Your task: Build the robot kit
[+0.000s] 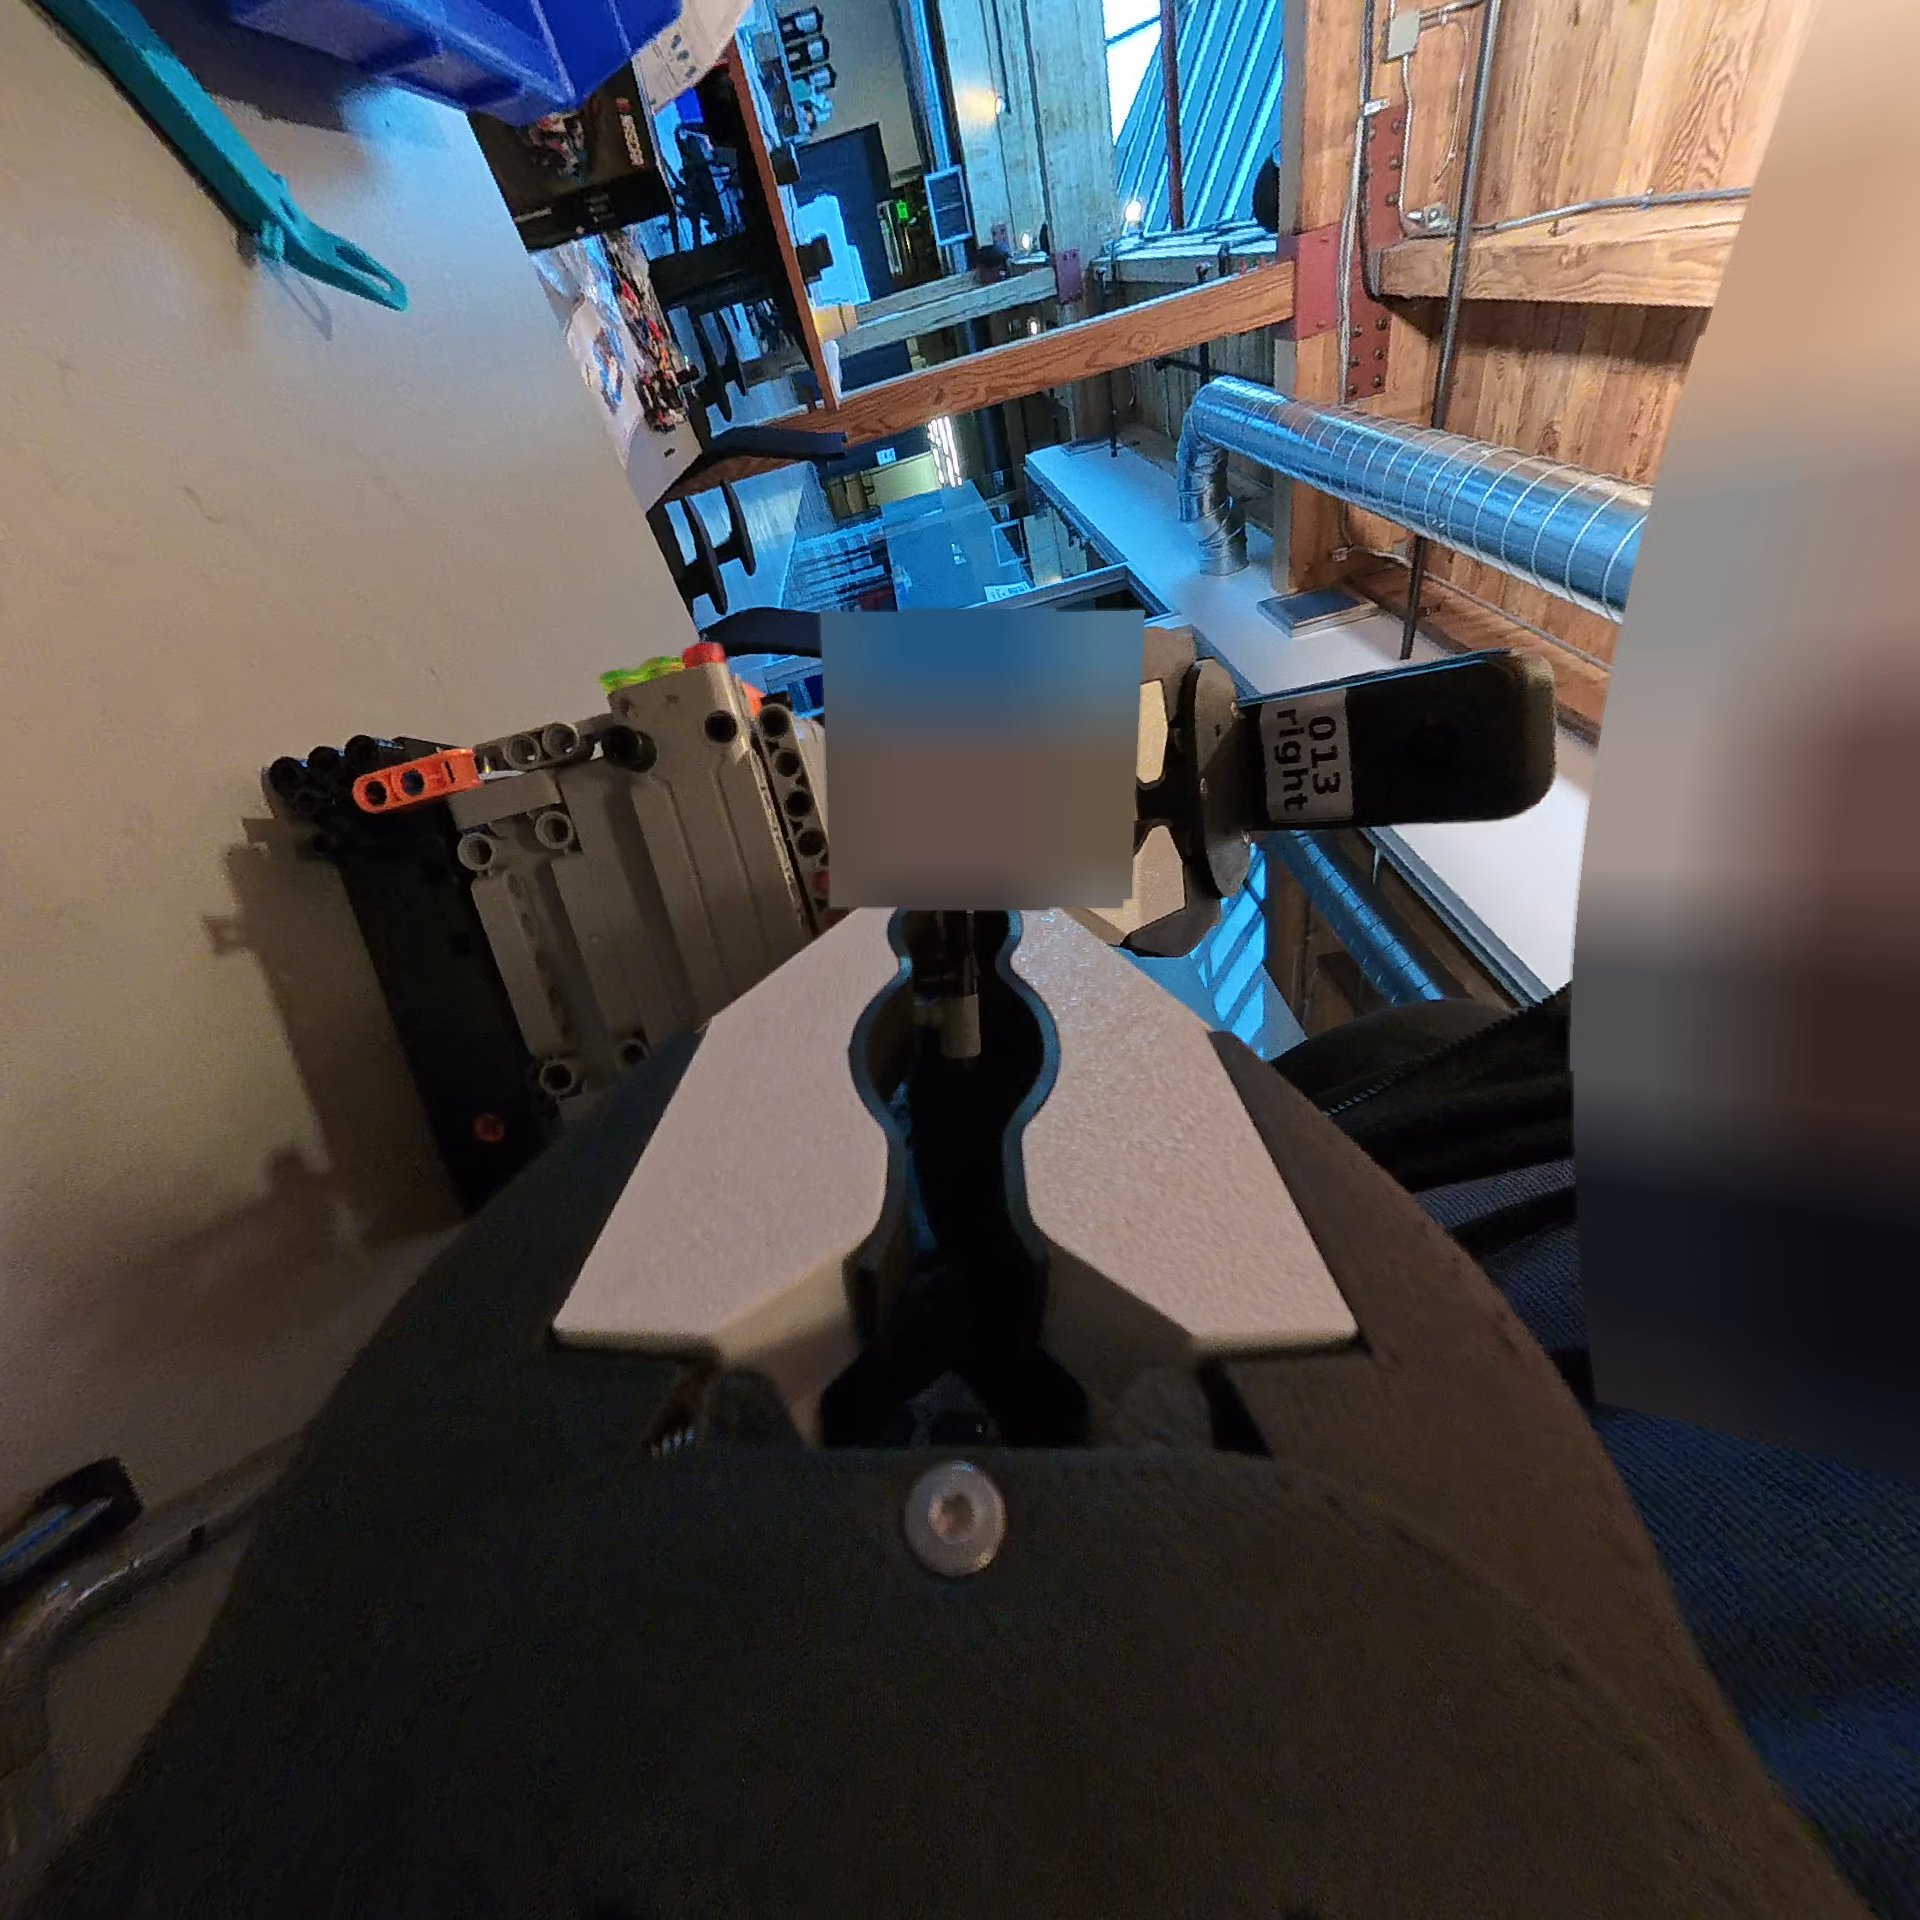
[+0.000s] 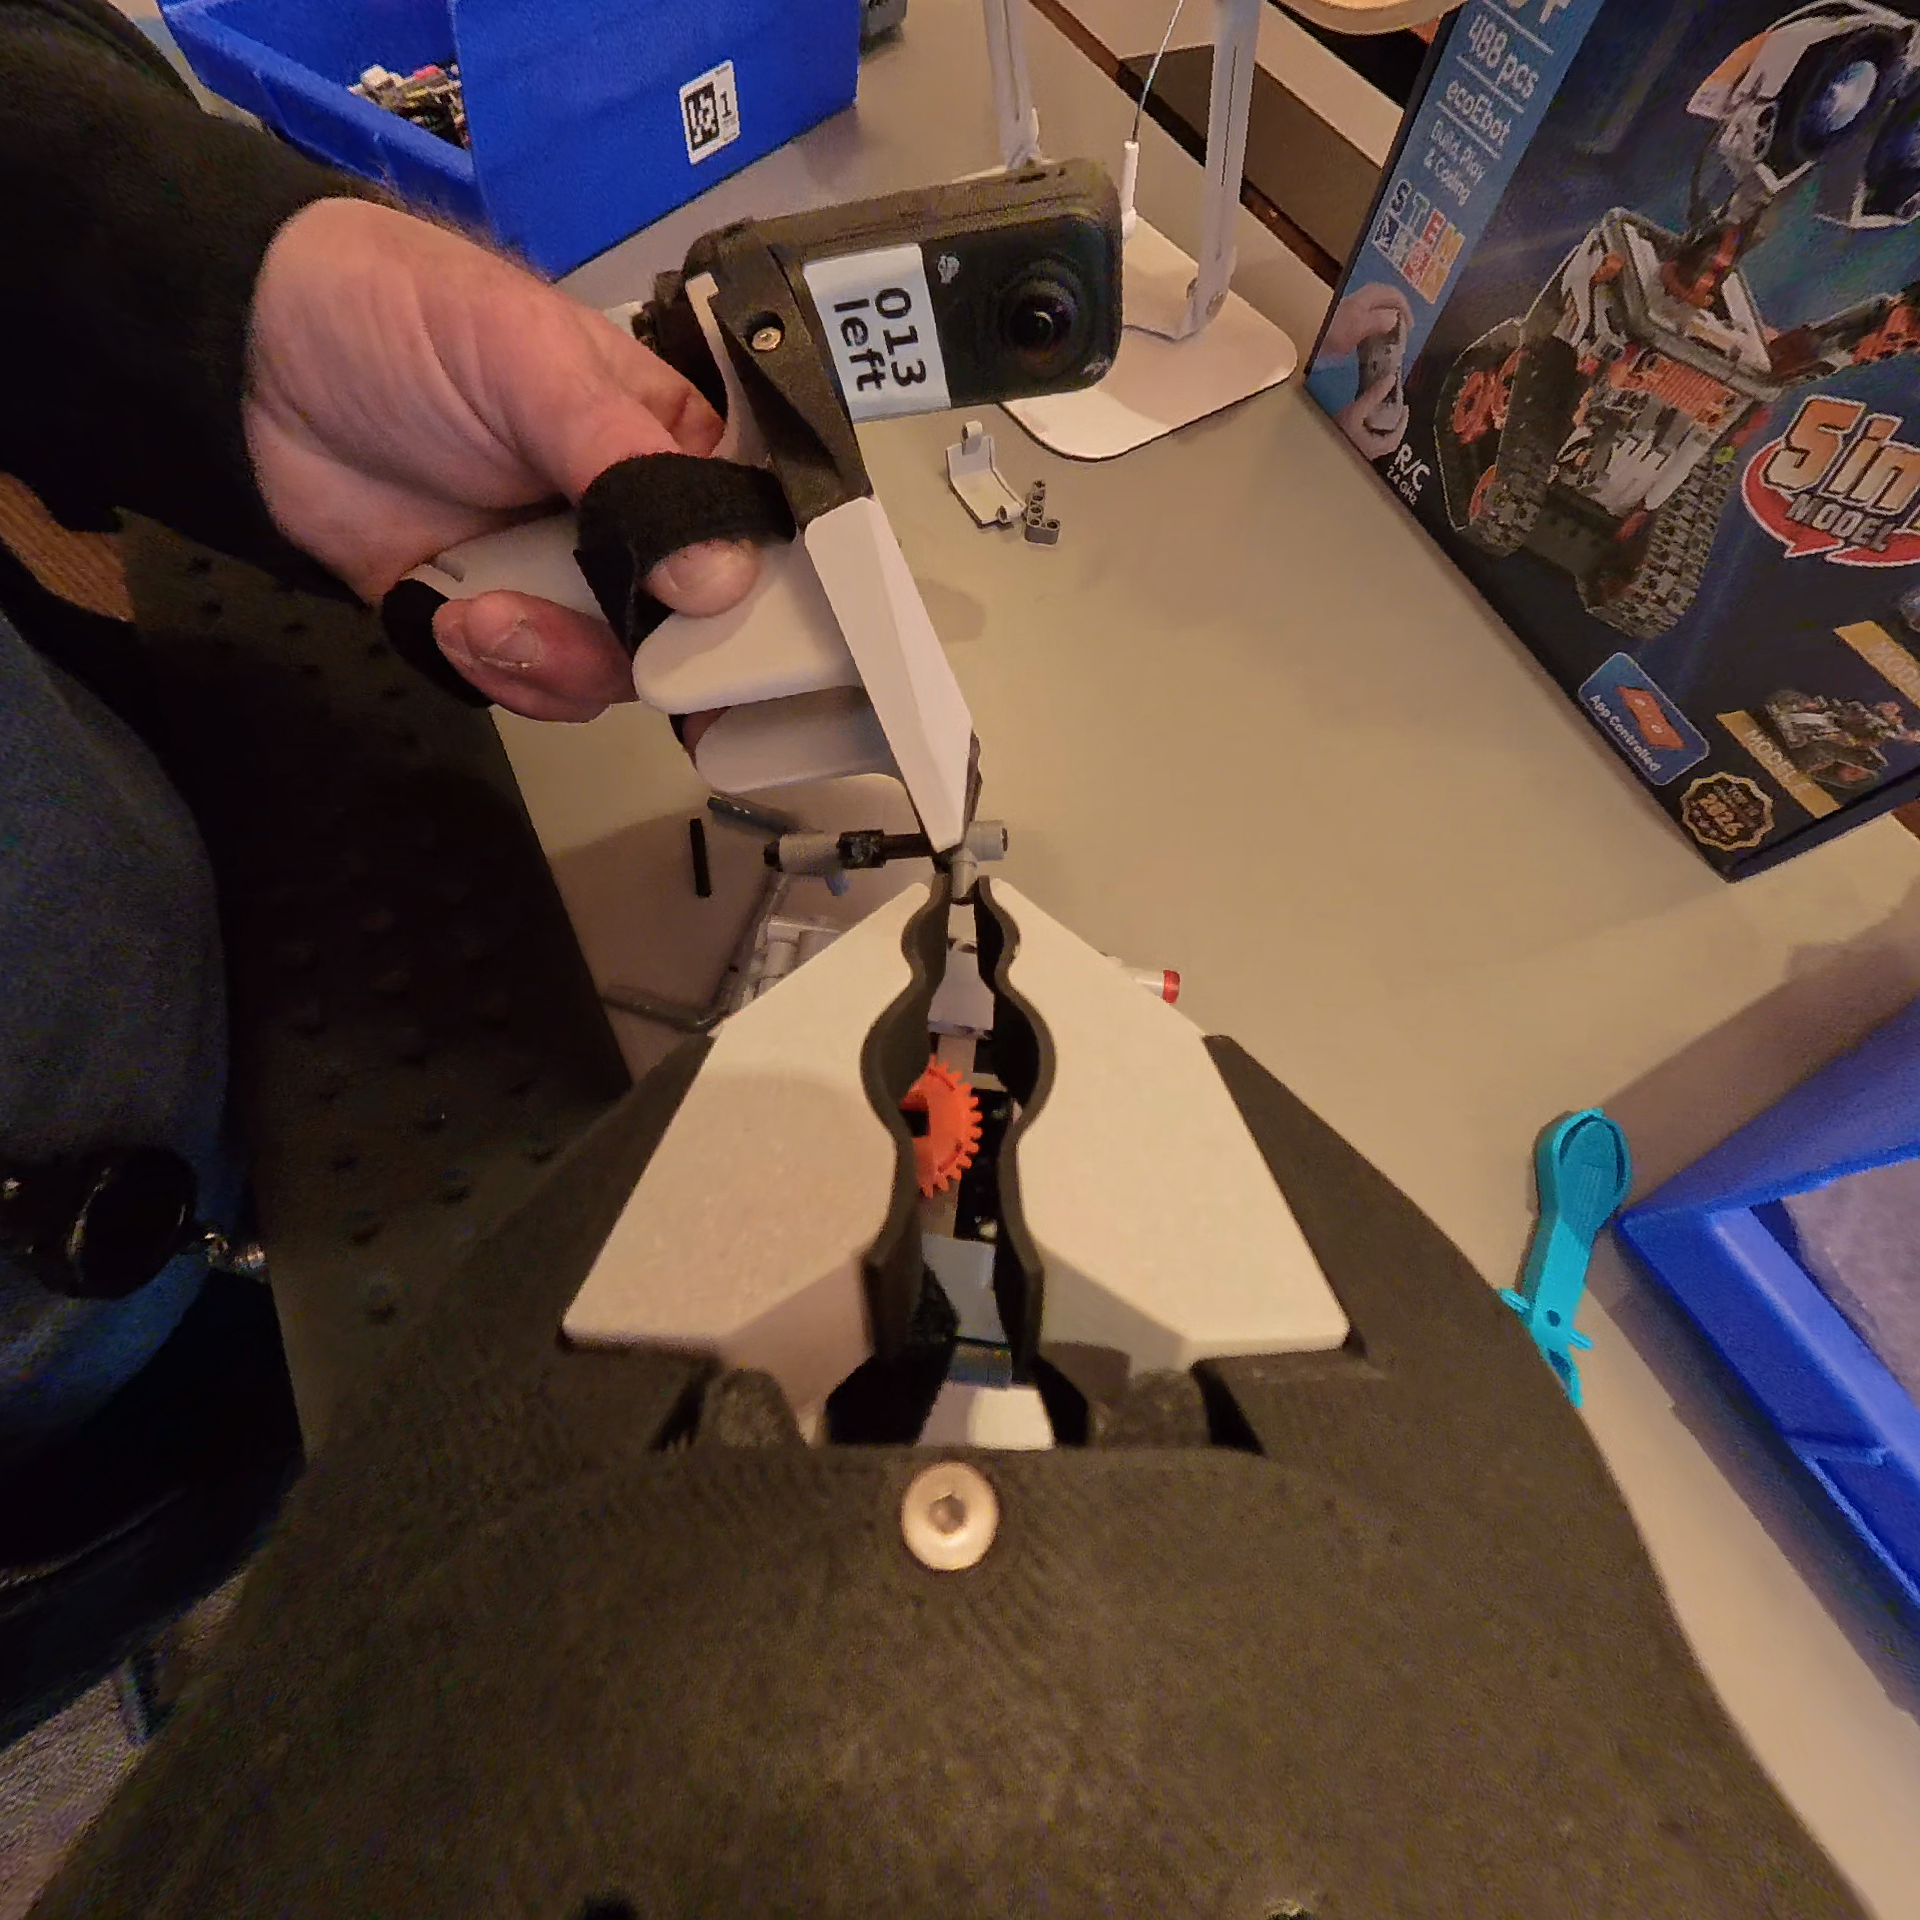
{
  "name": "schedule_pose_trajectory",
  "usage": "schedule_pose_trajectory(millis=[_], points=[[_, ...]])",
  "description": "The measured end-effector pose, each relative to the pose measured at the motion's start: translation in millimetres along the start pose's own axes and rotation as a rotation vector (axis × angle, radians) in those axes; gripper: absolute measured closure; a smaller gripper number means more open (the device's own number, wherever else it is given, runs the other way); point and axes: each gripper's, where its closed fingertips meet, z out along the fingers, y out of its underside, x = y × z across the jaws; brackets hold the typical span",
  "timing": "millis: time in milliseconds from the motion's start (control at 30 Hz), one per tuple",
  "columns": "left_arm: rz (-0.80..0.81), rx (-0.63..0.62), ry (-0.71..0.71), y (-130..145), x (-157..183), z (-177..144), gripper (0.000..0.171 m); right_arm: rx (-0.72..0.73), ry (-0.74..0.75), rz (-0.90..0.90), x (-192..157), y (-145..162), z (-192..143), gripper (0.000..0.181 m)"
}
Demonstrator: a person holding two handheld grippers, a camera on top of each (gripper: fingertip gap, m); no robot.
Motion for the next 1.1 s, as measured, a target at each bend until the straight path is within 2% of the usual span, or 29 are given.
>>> schedule_pose_trajectory(millis=[133, 267, 333, 500, 833, 1100], points=[[-0.049, -0.033, -0.034, 1, -11, -4, 0.168, -0.002, 0.059, 0.054, 17, 9, -15, 0.159], [-0.06, -0.055, -0.079, 3, -19, 1, 0.168, -0.046, -0.004, 0.119, 15, 28, -12, 0.13], [-0.056, -0.066, -0.104, 3, -23, 1, 0.167, -0.054, -0.027, 0.115, 11, 33, -8, 0.122], [-0.068, -0.067, -0.136, 3, -28, 1, 0.167, -0.012, -0.05, 0.133, 10, 31, -8, 0.122], [-0.109, -0.08, -0.106, 6, -22, 2, 0.168, 0.008, -0.05, 0.13, 8, 32, -9, 0.124], [-0.092, -0.101, -0.163, 7, -22, 3, 0.168, 0.017, -0.049, 0.127, 8, 31, -10, 0.124]])
